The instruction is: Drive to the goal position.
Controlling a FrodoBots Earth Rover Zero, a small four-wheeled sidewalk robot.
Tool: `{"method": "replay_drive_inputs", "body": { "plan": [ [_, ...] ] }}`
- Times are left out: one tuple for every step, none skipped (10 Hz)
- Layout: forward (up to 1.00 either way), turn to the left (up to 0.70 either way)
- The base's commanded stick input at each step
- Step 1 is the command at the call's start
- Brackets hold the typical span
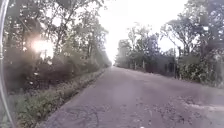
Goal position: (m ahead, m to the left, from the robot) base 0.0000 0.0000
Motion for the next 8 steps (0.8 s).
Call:
{"method": "replay_drive_inputs", "body": {
  "plan": [
    [0.10, 0.01],
    [0.10, 0.01],
    [0.10, 0.01],
    [0.10, 0.01],
    [0.10, 0.01],
    [0.10, 0.01],
    [0.10, 0.01],
    [0.10, 0.01]
  ]
}}
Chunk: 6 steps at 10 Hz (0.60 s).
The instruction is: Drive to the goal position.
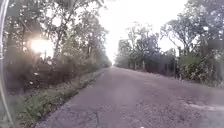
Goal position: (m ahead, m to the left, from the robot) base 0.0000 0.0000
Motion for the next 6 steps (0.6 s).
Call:
{"method": "replay_drive_inputs", "body": {
  "plan": [
    [0.10, 0.01],
    [0.10, 0.01],
    [0.10, 0.01],
    [0.10, 0.01],
    [0.10, 0.01],
    [0.10, 0.01]
  ]
}}
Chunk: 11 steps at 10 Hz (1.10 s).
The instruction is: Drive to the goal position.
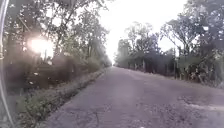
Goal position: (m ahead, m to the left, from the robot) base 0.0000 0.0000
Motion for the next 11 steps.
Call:
{"method": "replay_drive_inputs", "body": {
  "plan": [
    [0.10, 0.01],
    [0.10, 0.01],
    [0.10, 0.01],
    [0.10, 0.01],
    [0.10, 0.01],
    [0.10, 0.01],
    [0.10, 0.01],
    [0.10, 0.01],
    [0.10, 0.01],
    [0.10, 0.01],
    [0.10, 0.01]
  ]
}}
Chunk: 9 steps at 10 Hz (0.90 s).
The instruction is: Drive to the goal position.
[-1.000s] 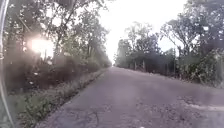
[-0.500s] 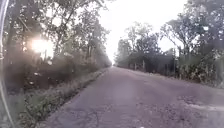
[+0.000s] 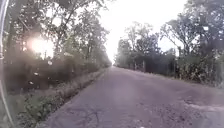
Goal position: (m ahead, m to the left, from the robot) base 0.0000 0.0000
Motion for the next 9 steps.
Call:
{"method": "replay_drive_inputs", "body": {
  "plan": [
    [0.10, 0.01],
    [0.10, 0.01],
    [0.10, 0.01],
    [0.10, 0.01],
    [0.10, 0.01],
    [0.10, 0.01],
    [0.10, 0.01],
    [0.10, 0.01],
    [0.10, 0.01]
  ]
}}
